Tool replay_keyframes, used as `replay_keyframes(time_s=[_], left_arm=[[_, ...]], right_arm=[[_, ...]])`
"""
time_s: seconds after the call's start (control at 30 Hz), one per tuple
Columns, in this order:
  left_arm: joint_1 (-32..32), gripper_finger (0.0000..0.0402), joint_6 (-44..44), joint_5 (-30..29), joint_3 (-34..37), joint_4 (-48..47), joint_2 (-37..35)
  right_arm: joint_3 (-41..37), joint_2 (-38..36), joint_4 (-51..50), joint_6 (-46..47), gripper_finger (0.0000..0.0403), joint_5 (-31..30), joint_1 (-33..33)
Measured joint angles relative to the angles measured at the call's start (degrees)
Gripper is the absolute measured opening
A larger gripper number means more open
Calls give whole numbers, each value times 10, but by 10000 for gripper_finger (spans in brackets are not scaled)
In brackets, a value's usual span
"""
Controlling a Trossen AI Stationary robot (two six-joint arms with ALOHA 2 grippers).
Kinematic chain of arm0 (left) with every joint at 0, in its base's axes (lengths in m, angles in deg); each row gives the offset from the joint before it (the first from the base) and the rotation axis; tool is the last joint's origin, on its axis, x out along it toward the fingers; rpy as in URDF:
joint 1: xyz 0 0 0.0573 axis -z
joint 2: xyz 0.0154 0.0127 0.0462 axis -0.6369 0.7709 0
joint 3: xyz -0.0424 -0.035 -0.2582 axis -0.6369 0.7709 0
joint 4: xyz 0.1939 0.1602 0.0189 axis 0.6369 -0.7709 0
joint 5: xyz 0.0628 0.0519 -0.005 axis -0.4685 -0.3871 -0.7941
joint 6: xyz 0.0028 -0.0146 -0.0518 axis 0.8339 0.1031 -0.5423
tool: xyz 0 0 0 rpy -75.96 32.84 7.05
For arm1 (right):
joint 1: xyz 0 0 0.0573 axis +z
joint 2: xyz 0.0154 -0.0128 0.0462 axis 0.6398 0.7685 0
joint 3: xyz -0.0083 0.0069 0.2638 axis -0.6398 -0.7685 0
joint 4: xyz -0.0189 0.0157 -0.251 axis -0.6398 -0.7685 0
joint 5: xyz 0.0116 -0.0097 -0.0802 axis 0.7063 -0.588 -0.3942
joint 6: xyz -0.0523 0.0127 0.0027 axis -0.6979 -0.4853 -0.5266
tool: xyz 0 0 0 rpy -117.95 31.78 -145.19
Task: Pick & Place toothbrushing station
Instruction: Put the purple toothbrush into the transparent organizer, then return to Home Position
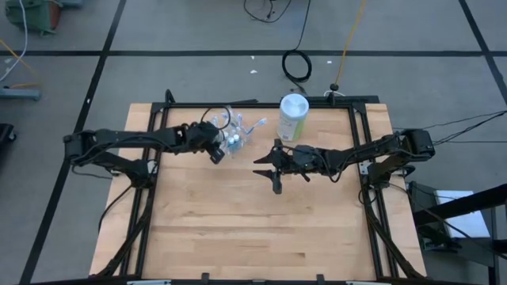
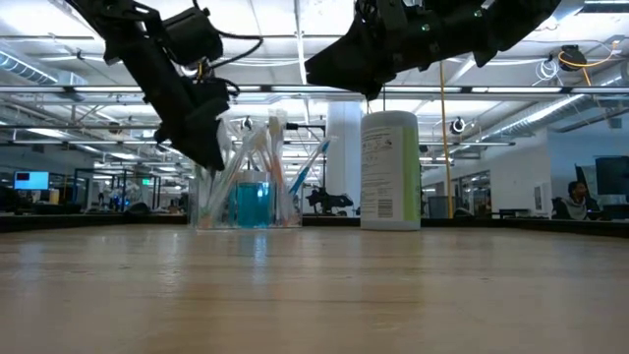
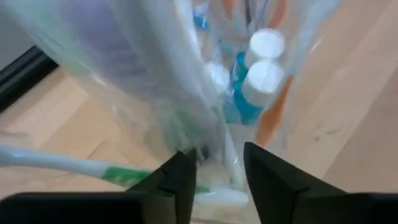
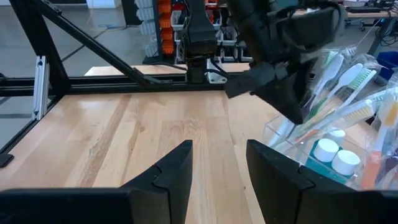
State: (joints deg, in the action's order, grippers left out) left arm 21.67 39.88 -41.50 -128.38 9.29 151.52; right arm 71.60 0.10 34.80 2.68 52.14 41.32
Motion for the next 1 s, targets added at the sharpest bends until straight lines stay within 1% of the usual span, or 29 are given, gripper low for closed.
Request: replay_keyframes(time_s=[0.07, 0.13, 0.23, 0.33, 0.5, 0.6, 0.67, 0.73, 0.83, 0.93, 1.0], left_arm=[[3, 150, 1, -1, -1, 3, -8], [7, 162, 2, -1, -7, -15, -19], [14, 175, 3, -1, -31, -64, -42], [21, 182, 3, -4, -55, -135, -59], [33, 183, 0, -4, -100, -225, -82], [38, 184, -12, -4, -127, -281, -101], [44, 182, -16, -4, -142, -293, -117], [54, 175, 14, 2, -150, -304, -146], [68, 154, 41, 7, -158, -286, -194], [77, 123, 61, 5, -158, -271, -245], [82, 97, 72, 9, -158, -275, -278]], right_arm=[[0, 0, -1, 0, 143, 0, 0], [0, 0, -1, 0, 143, 0, 0], [0, 0, -2, 0, 144, 0, 0], [0, 0, -3, 0, 144, 0, 0], [0, 0, -7, 0, 142, 0, 0], [0, -23, -46, 0, 138, 0, 0], [1, -47, -91, 0, 134, 0, 0], [0, -81, -157, -2, 129, 1, 0], [0, -139, -211, -16, 116, 0, 0], [0, -201, -250, -37, 91, 1, 0], [0, -240, -275, -63, 68, 2, 0]])
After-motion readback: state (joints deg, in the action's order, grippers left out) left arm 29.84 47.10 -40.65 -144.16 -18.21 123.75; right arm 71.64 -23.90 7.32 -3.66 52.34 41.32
